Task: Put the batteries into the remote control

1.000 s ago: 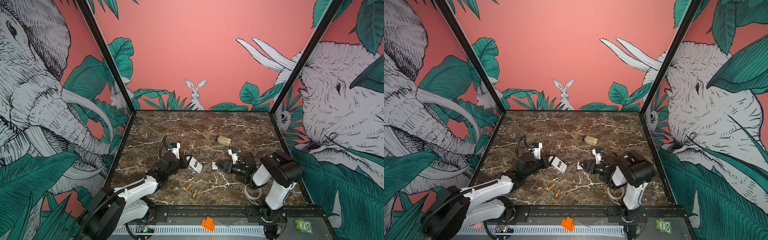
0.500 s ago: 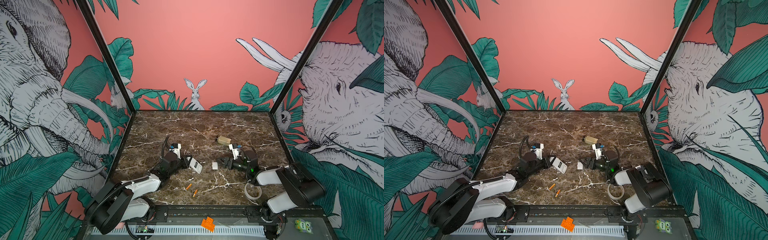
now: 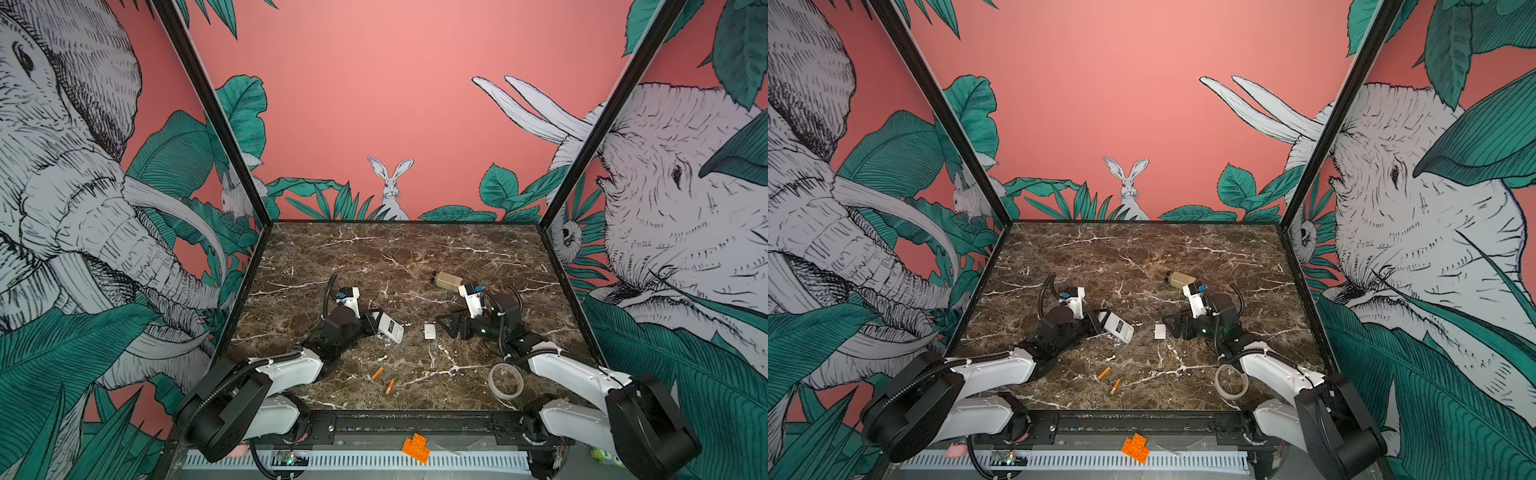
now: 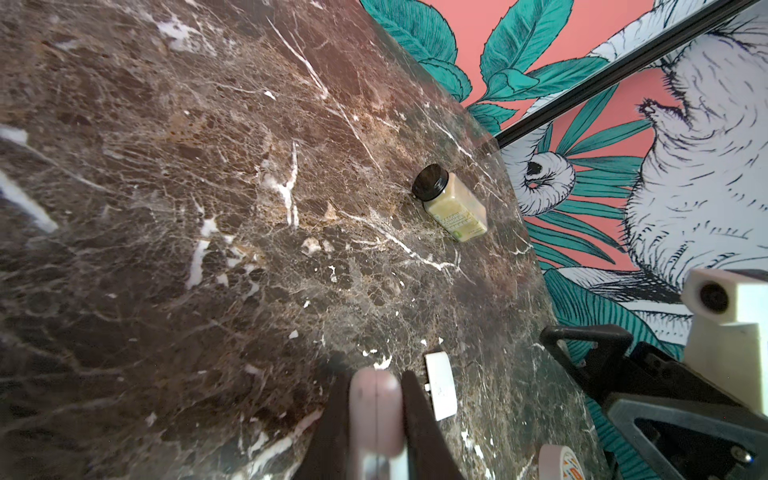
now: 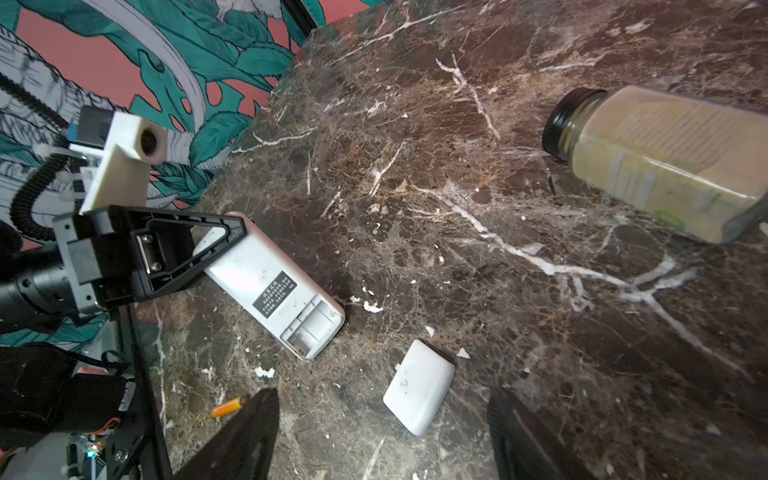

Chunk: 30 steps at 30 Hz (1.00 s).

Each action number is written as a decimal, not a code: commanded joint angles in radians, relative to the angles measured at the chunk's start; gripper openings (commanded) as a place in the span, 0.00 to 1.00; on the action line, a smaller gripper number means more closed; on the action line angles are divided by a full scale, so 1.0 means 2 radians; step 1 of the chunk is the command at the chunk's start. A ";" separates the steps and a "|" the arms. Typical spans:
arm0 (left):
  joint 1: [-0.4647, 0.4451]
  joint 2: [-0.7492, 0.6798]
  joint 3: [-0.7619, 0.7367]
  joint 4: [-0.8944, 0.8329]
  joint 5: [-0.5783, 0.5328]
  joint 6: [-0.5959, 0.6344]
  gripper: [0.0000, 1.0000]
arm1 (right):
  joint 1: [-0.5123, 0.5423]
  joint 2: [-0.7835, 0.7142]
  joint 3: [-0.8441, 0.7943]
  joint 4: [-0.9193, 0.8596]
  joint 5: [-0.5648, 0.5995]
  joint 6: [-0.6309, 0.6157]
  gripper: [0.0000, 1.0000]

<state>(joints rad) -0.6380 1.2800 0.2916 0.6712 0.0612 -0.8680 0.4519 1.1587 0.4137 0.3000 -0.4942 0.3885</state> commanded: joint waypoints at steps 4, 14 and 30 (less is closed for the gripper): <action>0.001 0.006 -0.016 -0.023 -0.024 0.005 0.17 | 0.005 -0.017 0.009 -0.031 0.019 -0.040 0.78; 0.001 -0.024 -0.024 -0.077 -0.043 0.011 0.49 | 0.004 -0.029 0.014 -0.038 0.023 -0.048 0.79; 0.001 -0.090 0.037 -0.287 -0.037 0.081 0.58 | 0.034 -0.066 0.042 -0.155 0.050 -0.128 0.80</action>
<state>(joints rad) -0.6380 1.1526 0.3122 0.2756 -0.0162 -0.7723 0.4824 1.0592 0.4553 0.0845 -0.4320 0.2249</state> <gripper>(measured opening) 0.579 0.794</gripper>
